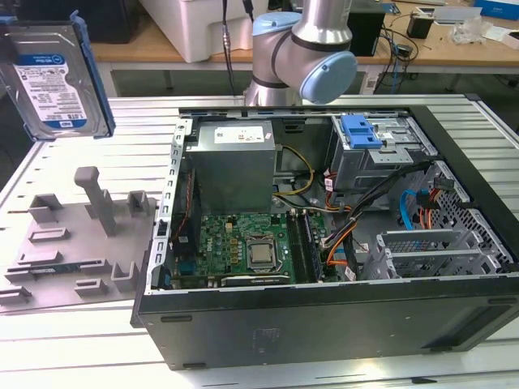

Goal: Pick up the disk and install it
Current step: 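Pick up the disk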

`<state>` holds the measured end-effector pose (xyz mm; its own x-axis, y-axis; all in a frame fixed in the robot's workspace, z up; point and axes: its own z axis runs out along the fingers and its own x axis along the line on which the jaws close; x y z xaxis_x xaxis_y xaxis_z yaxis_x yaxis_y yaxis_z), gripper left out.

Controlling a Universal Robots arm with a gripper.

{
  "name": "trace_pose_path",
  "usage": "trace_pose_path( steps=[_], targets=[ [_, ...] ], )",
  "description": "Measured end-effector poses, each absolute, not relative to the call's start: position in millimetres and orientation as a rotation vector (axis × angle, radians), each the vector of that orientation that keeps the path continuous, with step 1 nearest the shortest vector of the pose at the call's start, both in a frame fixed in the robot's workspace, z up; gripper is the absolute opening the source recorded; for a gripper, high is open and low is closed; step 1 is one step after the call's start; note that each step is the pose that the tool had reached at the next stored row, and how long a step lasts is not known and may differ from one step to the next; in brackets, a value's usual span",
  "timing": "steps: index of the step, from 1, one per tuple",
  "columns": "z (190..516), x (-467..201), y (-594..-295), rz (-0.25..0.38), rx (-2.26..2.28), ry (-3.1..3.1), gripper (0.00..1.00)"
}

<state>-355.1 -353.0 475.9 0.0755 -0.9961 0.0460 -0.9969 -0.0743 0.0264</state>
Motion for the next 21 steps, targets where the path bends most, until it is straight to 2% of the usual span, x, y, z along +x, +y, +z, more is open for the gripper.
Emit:
trace_pose_path(
  steps=[21],
  targets=[
    [486.9,-285.4,-364.1,0.006,2.258,-2.094,0.37]
  ],
)
